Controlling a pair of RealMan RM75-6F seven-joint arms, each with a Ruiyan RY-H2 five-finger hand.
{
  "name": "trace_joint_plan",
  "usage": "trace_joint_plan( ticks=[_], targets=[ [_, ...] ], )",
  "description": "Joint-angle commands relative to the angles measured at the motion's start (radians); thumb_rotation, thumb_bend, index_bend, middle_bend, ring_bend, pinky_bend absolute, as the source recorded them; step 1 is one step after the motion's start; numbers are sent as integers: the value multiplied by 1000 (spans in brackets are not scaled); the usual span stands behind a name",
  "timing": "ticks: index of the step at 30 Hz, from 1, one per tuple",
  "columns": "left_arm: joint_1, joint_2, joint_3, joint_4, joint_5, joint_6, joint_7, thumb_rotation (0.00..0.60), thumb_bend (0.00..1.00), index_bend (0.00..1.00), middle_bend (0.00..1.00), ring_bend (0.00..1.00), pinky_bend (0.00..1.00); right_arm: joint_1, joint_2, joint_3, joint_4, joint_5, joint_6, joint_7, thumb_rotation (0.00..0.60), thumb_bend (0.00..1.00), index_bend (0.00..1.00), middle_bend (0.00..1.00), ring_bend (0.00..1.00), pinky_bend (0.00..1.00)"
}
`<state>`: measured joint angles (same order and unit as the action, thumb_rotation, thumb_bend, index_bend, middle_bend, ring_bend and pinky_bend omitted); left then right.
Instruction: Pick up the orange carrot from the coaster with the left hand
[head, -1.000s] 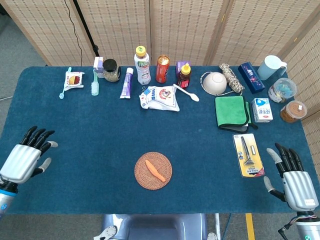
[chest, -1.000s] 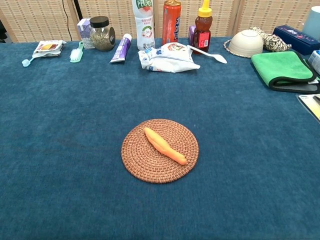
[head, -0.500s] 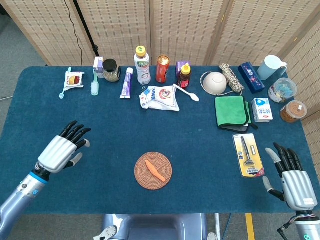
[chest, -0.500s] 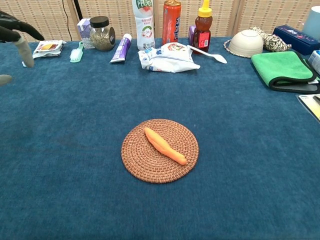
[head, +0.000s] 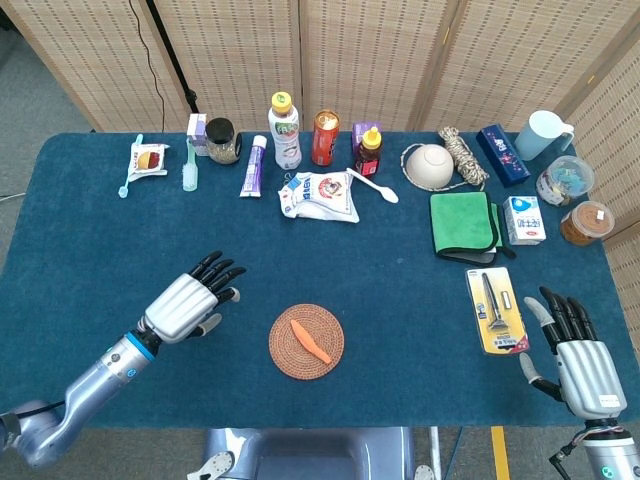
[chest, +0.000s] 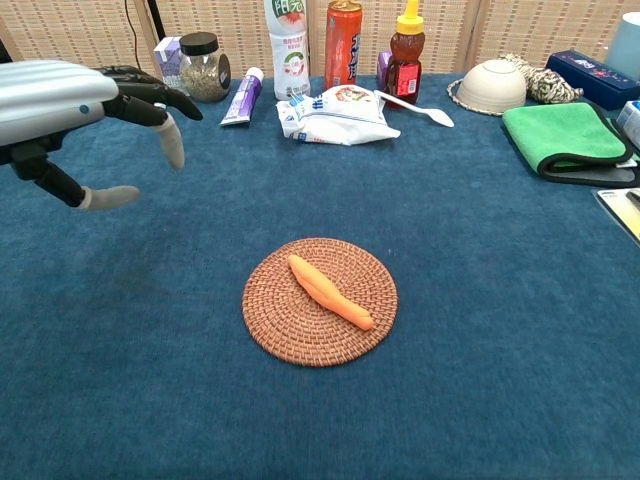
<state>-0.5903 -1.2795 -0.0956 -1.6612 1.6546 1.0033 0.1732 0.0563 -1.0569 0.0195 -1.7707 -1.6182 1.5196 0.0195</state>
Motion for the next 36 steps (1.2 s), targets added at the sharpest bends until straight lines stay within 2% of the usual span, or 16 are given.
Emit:
trace_joint_plan(
  ticks=[1, 22, 36],
  targets=[
    [-25, -37, -1, 13, -16, -25, 13, 600, 356, 368, 134, 70, 0, 0, 0, 0, 1, 1, 0, 1, 600, 437, 93, 0, 0, 0],
    [-156, -235, -16, 105, -132, -154, 118, 600, 355, 367, 134, 64, 0, -7, 8, 1, 0, 12, 5, 6, 600, 436, 93, 0, 0, 0],
    [-217, -329, -21, 144, -238, -210, 222, 600, 356, 368, 133, 62, 0, -14, 16, 1, -5, 17, 11, 4, 600, 436, 93, 0, 0, 0]
  ],
)
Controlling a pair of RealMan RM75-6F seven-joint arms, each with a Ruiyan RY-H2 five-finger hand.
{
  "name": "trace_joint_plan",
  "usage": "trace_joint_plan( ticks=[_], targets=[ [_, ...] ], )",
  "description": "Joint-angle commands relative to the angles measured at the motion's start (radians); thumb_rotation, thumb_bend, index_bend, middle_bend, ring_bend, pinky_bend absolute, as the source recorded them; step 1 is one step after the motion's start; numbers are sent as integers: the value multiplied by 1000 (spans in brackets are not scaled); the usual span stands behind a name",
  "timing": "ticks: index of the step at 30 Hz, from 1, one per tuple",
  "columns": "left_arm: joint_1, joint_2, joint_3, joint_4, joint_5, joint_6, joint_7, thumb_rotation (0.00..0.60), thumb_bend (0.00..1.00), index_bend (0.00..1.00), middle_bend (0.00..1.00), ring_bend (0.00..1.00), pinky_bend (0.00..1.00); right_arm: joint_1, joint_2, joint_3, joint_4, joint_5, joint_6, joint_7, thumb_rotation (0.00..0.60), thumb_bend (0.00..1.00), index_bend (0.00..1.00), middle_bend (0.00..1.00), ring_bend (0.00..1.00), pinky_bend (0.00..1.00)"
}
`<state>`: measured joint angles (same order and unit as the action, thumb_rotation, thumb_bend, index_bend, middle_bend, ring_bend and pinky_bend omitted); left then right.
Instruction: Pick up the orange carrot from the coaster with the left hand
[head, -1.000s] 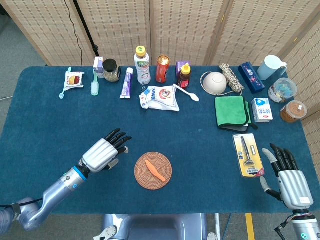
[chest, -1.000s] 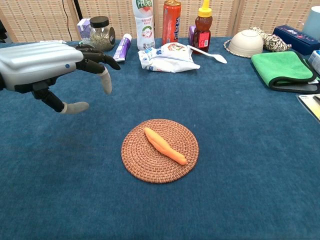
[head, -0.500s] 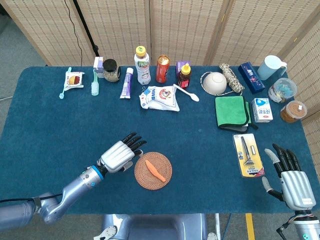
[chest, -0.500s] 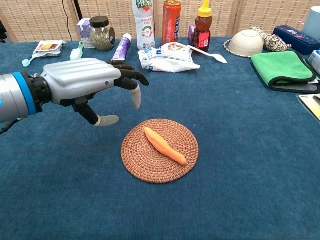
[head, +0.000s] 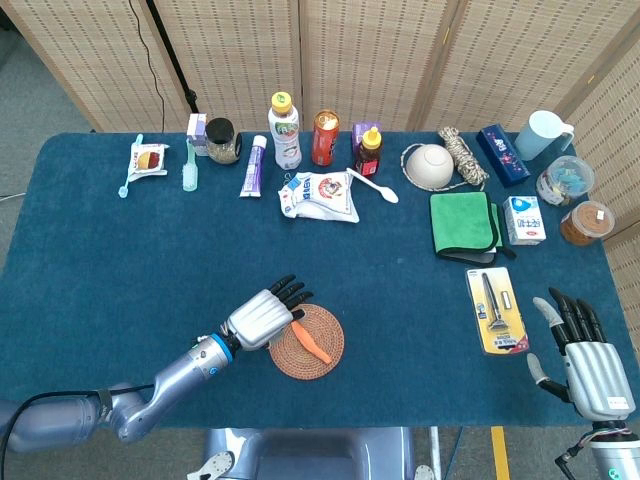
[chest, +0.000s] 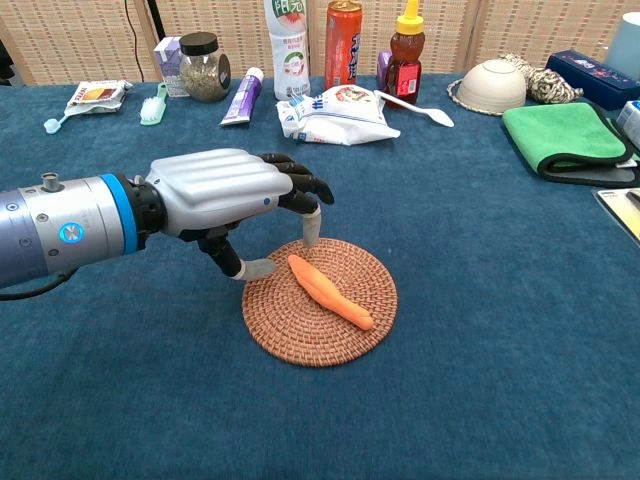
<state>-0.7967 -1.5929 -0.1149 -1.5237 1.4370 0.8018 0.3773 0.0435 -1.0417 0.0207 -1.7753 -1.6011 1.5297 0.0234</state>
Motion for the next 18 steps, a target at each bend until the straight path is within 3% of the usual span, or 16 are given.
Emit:
trace_joint_plan(
  ticks=[1, 18],
  targets=[
    [-13, -21, -1, 9, -27, -10, 24, 600, 356, 368, 133, 62, 0, -1, 1, 0, -1, -1, 2, 0, 600, 436, 93, 0, 0, 0],
    [-42, -85, 1, 41, -116, -3, 92, 600, 356, 413, 134, 63, 0, -8, 8, -1, 5, 3, 6, 14, 600, 437, 93, 0, 0, 0]
  ],
)
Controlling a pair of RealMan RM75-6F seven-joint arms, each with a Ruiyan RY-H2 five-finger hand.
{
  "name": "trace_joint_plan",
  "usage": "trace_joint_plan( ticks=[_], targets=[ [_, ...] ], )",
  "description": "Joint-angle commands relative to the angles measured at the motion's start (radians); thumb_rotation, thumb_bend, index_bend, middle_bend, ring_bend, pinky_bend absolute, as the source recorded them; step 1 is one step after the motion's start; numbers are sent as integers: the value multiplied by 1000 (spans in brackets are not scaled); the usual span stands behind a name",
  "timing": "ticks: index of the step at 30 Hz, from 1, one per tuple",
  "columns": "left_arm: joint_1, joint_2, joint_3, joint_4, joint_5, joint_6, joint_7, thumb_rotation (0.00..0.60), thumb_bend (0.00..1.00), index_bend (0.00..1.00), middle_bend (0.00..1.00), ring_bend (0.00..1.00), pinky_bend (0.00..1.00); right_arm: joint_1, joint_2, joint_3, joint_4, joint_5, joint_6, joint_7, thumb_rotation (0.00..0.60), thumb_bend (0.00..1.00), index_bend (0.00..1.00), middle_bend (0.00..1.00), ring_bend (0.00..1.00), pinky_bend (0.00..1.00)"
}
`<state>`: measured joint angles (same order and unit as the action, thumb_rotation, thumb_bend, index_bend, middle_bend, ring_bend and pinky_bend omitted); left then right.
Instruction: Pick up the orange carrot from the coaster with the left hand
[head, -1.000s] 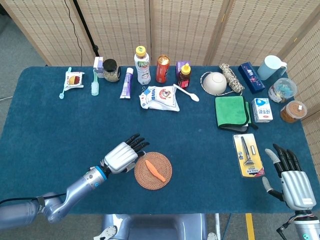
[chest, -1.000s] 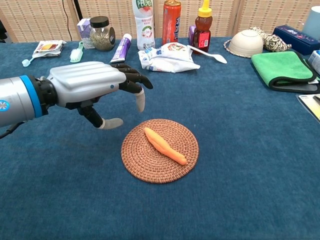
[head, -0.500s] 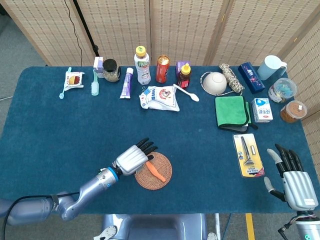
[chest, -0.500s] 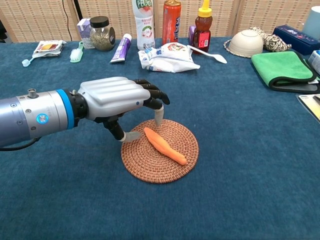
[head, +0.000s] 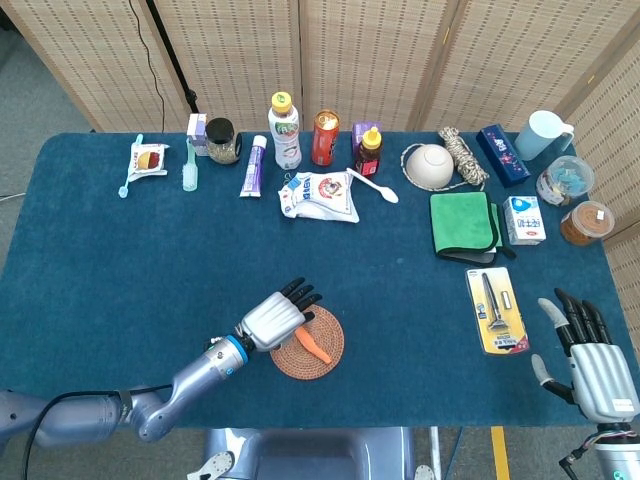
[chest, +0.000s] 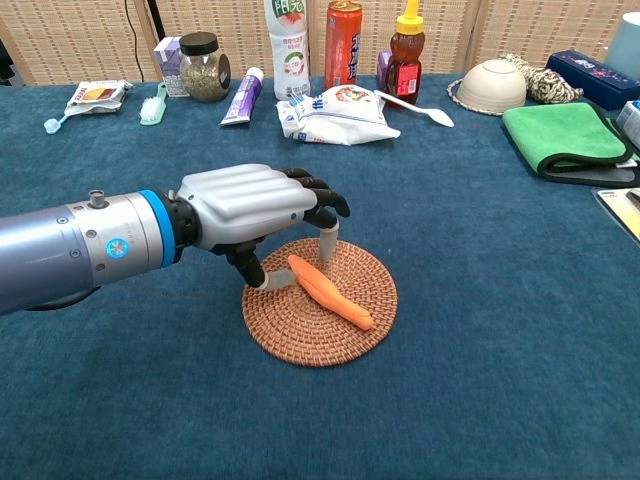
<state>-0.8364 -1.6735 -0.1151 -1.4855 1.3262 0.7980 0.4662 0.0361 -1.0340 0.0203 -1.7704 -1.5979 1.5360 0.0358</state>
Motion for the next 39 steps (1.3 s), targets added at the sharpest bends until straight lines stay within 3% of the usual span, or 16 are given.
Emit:
trace_joint_plan(
  ticks=[1, 14, 22, 39],
  targets=[
    [-3, -7, 2, 5, -9, 2, 5, 600, 356, 417, 134, 63, 0, 0, 1, 0, 1, 1, 0, 3, 600, 437, 93, 0, 0, 0],
    [-15, -44, 10, 27, -51, 20, 29, 600, 374, 473, 134, 66, 0, -5, 5, -1, 8, 6, -1, 13, 600, 436, 93, 0, 0, 0],
    [-22, -47, 14, 24, -60, 31, 26, 600, 456, 527, 134, 73, 0, -6, 5, 0, 10, 7, -2, 20, 600, 436, 94, 0, 0, 0],
    [4, 28, 8, -20, -3, 122, -45, 600, 587, 644, 163, 92, 0, 2, 9, 0, 0, -10, -6, 19, 600, 436, 102, 0, 0, 0]
  ],
)
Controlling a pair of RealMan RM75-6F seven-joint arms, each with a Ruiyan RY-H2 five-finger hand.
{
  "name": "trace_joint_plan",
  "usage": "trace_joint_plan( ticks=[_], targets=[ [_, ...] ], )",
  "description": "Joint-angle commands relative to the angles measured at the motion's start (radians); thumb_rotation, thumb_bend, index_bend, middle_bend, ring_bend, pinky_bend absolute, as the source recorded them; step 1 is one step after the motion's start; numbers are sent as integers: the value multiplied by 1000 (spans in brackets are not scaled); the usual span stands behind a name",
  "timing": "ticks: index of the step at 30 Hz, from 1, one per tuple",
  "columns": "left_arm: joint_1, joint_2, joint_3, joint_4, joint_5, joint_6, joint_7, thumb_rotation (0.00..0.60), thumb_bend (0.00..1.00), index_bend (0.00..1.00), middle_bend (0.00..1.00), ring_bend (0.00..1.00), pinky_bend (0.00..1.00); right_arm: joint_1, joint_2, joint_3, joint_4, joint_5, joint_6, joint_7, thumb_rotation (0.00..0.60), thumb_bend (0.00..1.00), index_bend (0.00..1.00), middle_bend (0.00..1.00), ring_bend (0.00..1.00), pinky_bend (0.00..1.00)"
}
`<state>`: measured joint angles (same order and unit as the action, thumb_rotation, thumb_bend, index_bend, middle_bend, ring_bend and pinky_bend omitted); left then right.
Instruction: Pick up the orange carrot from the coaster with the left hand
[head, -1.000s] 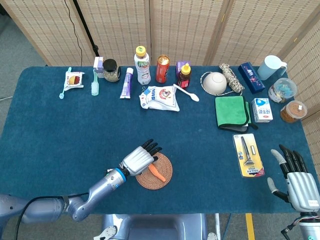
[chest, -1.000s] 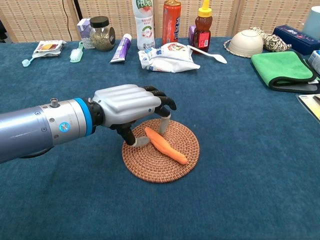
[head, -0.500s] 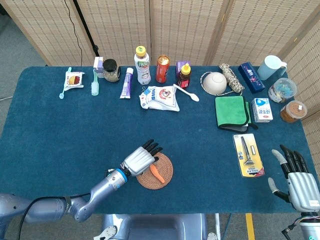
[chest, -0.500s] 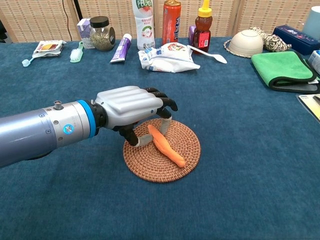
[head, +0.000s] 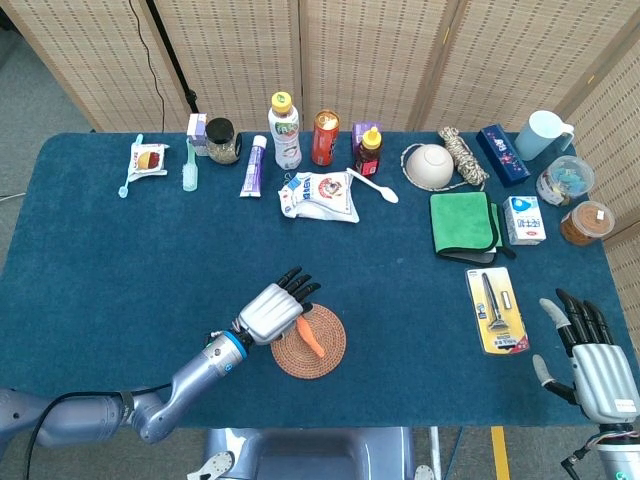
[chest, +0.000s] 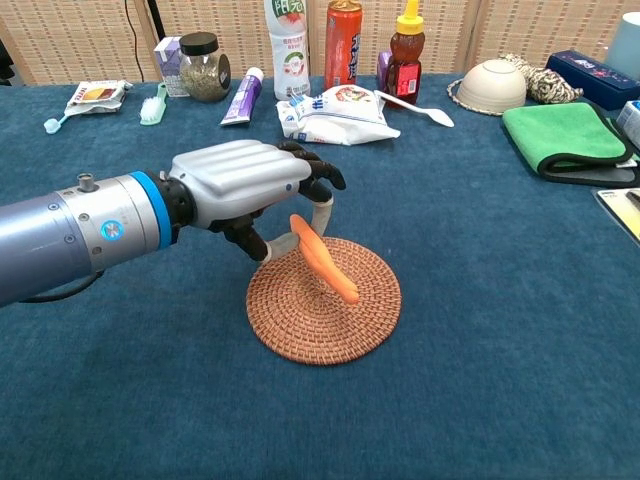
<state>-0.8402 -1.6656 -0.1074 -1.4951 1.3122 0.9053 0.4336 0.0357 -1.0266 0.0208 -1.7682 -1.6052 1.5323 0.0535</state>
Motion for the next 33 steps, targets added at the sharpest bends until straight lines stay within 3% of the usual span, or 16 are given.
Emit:
trace_joint_plan(
  ticks=[1, 22, 28, 33],
  targets=[
    [9, 26, 0, -13, 15, 19, -15, 600, 588, 647, 165, 93, 0, 3, 2, -1, -4, -4, -4, 3, 600, 436, 105, 0, 0, 0],
    [85, 305, 40, -97, 254, 222, -93, 600, 588, 682, 169, 96, 0, 89, 24, 8, -77, -38, -105, 85, 600, 437, 180, 0, 0, 0],
    [98, 357, 34, -86, 359, 315, -110, 600, 588, 679, 169, 95, 0, 153, 28, 10, -109, -52, -186, 199, 600, 437, 200, 0, 0, 0],
    [91, 372, 30, -78, 403, 332, -116, 600, 587, 674, 169, 90, 0, 198, 21, 11, -113, -54, -243, 272, 600, 437, 224, 0, 0, 0]
  ],
)
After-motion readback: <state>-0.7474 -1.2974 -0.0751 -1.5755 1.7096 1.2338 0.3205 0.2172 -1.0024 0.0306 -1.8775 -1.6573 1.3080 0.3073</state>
